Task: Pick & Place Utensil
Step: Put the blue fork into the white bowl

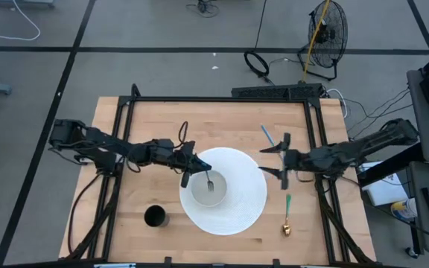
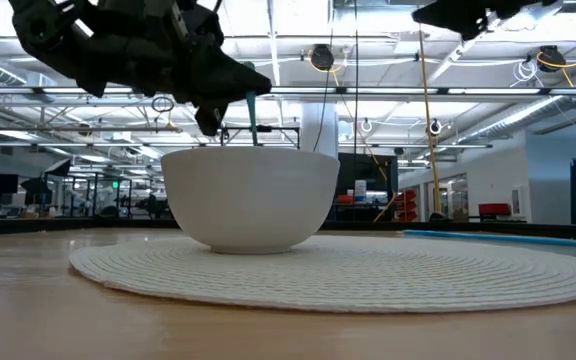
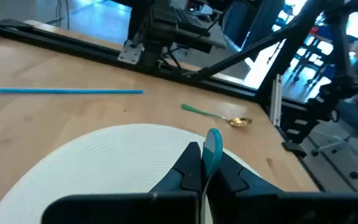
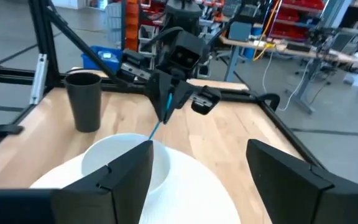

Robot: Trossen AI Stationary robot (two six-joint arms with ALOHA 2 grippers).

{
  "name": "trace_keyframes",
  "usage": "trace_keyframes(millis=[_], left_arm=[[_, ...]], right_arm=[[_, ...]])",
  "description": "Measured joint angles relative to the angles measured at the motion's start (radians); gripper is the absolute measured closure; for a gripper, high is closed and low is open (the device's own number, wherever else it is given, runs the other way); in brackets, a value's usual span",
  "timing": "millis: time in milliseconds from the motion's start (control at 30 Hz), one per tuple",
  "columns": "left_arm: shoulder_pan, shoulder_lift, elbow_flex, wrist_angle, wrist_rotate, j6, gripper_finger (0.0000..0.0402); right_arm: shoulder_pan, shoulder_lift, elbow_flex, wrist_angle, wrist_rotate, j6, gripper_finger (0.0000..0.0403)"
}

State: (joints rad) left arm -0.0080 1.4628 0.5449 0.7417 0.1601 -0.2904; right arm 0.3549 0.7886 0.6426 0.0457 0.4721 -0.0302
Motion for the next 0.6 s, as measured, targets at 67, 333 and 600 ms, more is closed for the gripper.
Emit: trace_keyframes(millis=[67,333,600], left_arm=[[0.011,0.019,0.000,0.012,0.005,-0.006,0.0399],[0.041,0.059,0.000,0.014,0.008,-0.019,0.0399],[0.066,0.058,0.000,-0.027,0.008,-0.026,0.0399]], right_arm=[[0.010,-0.051,0.000,-0.056,-0.001,0.011,0.0151],[0.034,-0.129,0.000,-0.154,-0.001,0.045,0.0151],[0.033,-0.111,0.000,-0.219,-0.002,0.082,0.0151]])
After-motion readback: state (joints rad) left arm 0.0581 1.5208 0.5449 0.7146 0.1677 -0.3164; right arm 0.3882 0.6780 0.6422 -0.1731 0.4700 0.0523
